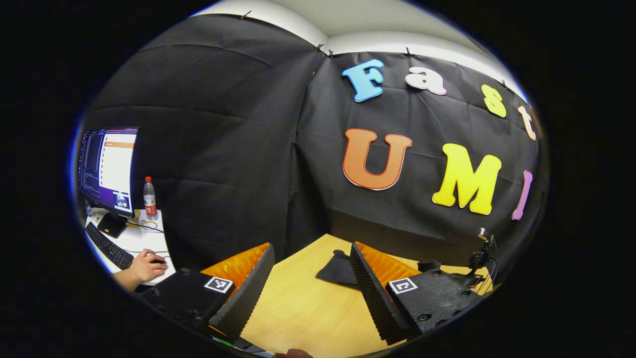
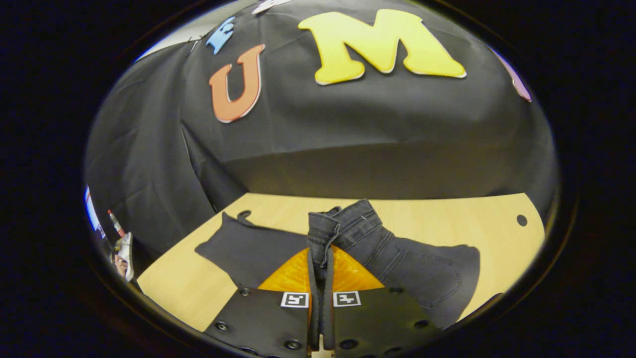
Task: Grasp the waist and the cuffs of the jeans and fold them to make the two legs overlap; first hold the waist and fold one-third of the jeans toward the cuffs, then hold the cuffs and fold the remaining one-third in the same direction to finish folding.
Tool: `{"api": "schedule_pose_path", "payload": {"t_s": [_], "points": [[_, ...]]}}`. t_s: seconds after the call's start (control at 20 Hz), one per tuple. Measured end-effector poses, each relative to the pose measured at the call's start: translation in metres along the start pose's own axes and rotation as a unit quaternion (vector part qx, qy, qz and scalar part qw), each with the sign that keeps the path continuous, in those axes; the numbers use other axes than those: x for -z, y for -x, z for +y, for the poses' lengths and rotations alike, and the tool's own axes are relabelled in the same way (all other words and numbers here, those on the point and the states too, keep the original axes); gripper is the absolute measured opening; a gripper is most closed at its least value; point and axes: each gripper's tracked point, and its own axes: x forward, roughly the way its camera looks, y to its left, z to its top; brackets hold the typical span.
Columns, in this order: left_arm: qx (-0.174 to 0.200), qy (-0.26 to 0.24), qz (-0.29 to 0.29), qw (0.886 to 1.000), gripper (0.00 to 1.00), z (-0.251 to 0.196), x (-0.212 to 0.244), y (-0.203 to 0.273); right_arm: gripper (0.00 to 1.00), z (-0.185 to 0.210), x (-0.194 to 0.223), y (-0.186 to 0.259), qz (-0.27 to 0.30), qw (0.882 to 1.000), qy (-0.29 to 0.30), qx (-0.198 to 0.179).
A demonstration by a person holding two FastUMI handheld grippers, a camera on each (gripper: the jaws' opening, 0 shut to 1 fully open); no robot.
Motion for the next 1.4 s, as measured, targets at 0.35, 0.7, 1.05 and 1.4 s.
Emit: {"api": "schedule_pose_path", "payload": {"t_s": [0.35,0.7,1.05,1.4], "points": [[-0.012,-0.004,-0.003,1.000,0.98,0.009,-0.003,0.005,0.04,-0.002,-0.004,0.004,0.053,0.998,0.037,0.001],[0.010,-0.009,0.001,1.000,0.98,-0.007,0.000,0.002,0.41,-0.003,0.000,0.007,0.089,0.995,0.021,-0.037],[0.059,0.041,0.064,0.995,0.98,-0.034,0.048,-0.013,0.57,0.007,-0.028,0.044,0.054,0.995,0.059,-0.056],[0.113,0.132,0.142,0.974,0.98,-0.069,0.112,-0.041,0.56,-0.030,-0.068,0.117,0.001,0.999,0.028,-0.026]]}}
